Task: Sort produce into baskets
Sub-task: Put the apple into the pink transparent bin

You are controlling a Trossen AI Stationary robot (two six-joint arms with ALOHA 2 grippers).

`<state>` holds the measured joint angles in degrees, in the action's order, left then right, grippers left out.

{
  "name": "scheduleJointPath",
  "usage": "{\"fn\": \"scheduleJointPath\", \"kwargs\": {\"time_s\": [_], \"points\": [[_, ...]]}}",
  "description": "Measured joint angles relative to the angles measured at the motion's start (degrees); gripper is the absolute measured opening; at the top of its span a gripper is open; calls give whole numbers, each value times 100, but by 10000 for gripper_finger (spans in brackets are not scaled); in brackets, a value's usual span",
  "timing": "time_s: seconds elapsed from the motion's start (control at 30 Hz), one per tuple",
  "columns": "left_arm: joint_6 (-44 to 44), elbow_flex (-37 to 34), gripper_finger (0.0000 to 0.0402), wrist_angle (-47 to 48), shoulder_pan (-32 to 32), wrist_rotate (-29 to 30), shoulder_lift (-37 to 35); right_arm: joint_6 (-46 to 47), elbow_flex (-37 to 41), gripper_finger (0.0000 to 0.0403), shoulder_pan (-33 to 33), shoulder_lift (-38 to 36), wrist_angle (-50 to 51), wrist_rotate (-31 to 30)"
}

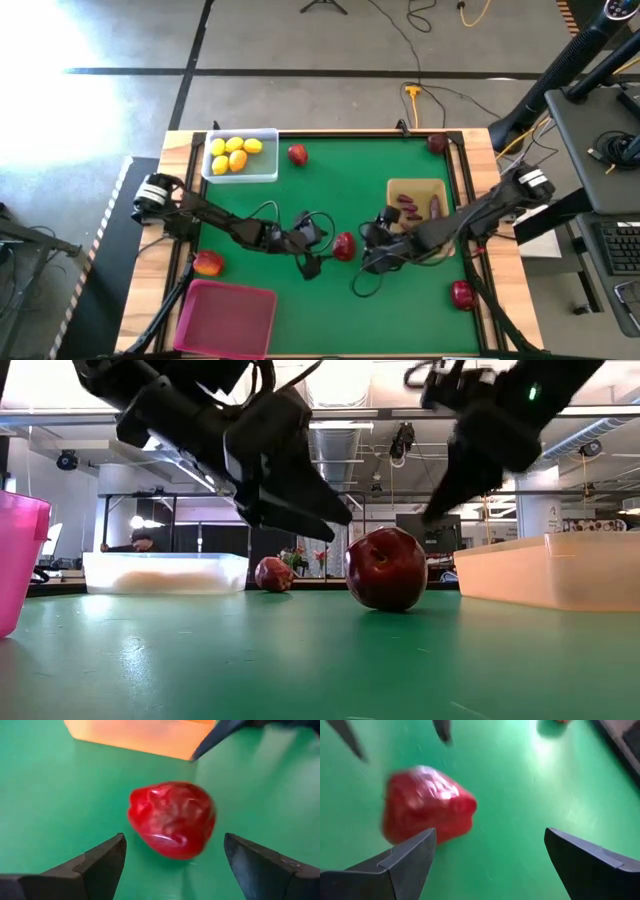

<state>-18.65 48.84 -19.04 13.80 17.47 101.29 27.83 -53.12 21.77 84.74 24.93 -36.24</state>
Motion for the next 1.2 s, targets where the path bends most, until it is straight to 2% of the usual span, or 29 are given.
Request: {"fn": "scheduleJointPath", "kwargs": {"time_s": [0.3, 0.57, 0.8, 0.97, 1.2], "points": [[-286, 20, 316, 491, 65, -52, 29, -34, 2, 364, -170, 935, -191, 324], [-1068, 20, 316, 508, 58, 76, 164, -298, 0, 364, -232, 1067, -1027, 323], [-1371, 33, 329, 403, 83, 265, 209, -642, -4, 364, -231, 1108, -2026, 331], [-1295, 228, 352, 259, 80, 361, 588, -807, -7, 364, -285, 1104, -2301, 336], [-515, 976, 360, 189, 76, 584, 1342, -860, -5, 364, -300, 1096, -2161, 423]]}}
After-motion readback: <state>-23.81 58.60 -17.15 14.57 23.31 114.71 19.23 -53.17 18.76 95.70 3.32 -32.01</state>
